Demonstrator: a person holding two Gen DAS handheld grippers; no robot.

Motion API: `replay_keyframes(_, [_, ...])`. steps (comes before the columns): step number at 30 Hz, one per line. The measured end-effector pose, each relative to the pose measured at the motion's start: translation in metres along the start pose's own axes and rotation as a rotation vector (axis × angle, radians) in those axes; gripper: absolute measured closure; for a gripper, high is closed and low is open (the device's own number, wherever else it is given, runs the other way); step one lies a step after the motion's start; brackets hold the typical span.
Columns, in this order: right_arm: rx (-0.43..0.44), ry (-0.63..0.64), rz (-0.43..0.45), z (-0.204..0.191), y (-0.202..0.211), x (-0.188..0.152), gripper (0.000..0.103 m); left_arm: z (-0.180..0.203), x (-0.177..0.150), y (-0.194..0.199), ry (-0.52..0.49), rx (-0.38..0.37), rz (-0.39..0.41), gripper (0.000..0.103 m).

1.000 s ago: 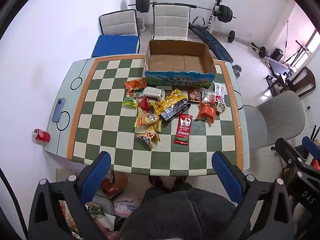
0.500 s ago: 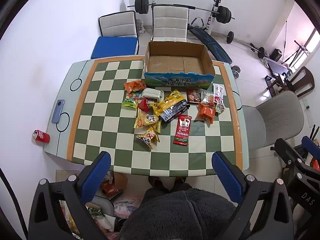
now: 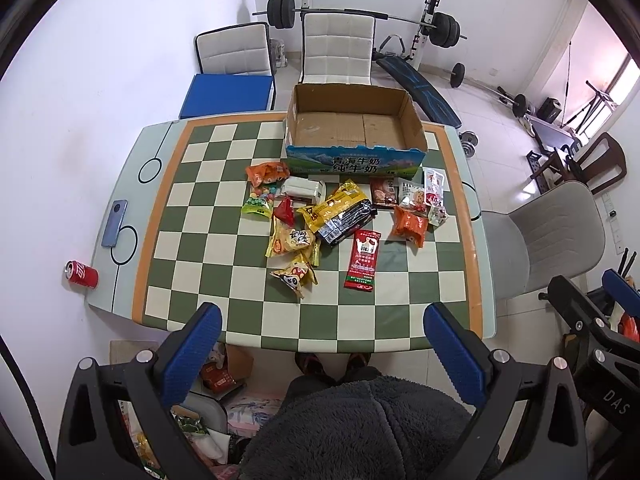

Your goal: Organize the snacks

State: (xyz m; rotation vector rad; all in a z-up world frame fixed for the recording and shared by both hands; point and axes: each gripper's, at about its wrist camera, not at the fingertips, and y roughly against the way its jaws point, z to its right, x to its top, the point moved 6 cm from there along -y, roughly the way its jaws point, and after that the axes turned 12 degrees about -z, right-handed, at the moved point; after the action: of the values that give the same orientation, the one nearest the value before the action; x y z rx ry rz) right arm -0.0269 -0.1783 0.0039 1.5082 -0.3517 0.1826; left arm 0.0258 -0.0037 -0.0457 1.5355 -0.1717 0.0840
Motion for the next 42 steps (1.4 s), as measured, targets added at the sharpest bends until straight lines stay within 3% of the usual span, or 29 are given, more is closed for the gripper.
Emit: replay_keyframes(42, [0.009, 0.006, -0.006, 0.0022, -0.0065, 0.0014, 0.0, -0.0025, -0.0018, -0.0034, -0.012, -0.009, 0.003, 0.0])
